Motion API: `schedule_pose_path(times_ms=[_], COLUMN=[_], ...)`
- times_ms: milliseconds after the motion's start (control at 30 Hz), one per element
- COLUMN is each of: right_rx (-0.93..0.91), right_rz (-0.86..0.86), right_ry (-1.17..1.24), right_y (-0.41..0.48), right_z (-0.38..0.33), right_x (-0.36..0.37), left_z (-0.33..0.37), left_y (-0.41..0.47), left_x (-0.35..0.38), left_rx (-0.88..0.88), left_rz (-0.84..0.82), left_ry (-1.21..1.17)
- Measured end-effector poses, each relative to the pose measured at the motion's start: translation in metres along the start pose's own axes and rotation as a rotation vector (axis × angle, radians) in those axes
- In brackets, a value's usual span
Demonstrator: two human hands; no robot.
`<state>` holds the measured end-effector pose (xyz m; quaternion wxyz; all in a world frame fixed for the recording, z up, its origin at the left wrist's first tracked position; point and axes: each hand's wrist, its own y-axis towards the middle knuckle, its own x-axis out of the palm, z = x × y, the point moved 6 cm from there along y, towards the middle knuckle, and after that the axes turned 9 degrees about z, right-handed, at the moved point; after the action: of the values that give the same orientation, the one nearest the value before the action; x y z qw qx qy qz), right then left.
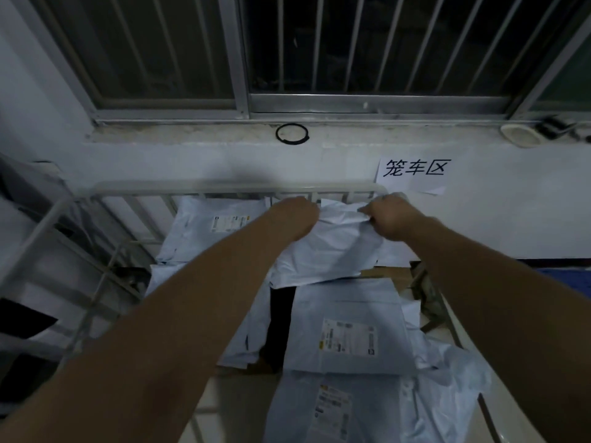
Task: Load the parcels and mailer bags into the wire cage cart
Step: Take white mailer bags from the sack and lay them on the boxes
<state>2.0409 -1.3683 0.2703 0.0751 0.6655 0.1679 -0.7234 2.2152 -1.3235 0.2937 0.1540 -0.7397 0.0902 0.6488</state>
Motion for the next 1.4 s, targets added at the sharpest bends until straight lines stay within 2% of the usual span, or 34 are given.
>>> schedule_pose_path(times_ms=[200, 267, 333, 467, 533, 567, 700, 800, 867, 967, 1033, 1133, 1200, 1267, 1400], right_rx=[0.048, 0.05, 0.019, -0.03, -0.085, -0.086, -0.103, -0.133, -0.146, -0.194, -0.235, -0.366, -0.437, -0.372, -0.055], right_rz=[0.229, 0.33, 0.351, 0.235, 0.245, 0.211, -0.256, -0.32, -0.304, -0.263, -0.258, -0.172, -0.072, -0.028, 0.144], right_ry=[-0.009, -0.009, -0.002, 0.031, 0.034, 0.036, 0.065, 0.106, 0.094, 0.073, 0.067, 0.049, 0.043, 0.131, 0.295], right_y=[0.059, 0.07, 0.077, 0.099, 0.11, 0.114, 0.092, 0.076, 0.073, 0.076, 0.08, 0.083, 0.085, 0.098, 0.165], right_z=[0.017, 0.017, 0.013, 0.007, -0.001, -0.005, -0.019, -0.021, -0.021, -0.016, -0.008, 0.004, 0.006, 0.006, 0.002], right_x=[-0.064, -0.07, -0.054, 0.048, 0.109, 0.142, 0.263, 0.292, 0.295, 0.292, 0.292, 0.291, 0.291, 0.289, 0.284], left_z=[-0.049, -0.062, -0.067, -0.066, -0.057, -0.054, -0.027, -0.01, -0.013, -0.015, -0.016, -0.025, -0.031, -0.039, -0.047], left_y=[0.058, 0.077, 0.09, 0.104, 0.109, 0.109, 0.089, 0.075, 0.075, 0.077, 0.088, 0.111, 0.128, 0.142, 0.17], left_x=[-0.062, -0.059, -0.032, 0.074, 0.13, 0.165, 0.302, 0.324, 0.319, 0.319, 0.315, 0.314, 0.314, 0.32, 0.34], left_rx=[-0.043, -0.059, -0.064, -0.069, -0.037, -0.028, 0.062, 0.063, 0.017, 0.088, 0.112, -0.019, -0.095, -0.186, -0.293], left_rz=[0.158, 0.208, 0.208, 0.071, 0.168, 0.122, -0.003, -0.049, -0.042, -0.159, -0.169, -0.161, -0.076, 0.005, 0.102], left_ry=[-0.006, 0.029, 0.054, -0.024, -0.065, -0.085, -0.051, -0.142, -0.164, -0.252, -0.307, -0.463, -0.445, -0.36, -0.298])
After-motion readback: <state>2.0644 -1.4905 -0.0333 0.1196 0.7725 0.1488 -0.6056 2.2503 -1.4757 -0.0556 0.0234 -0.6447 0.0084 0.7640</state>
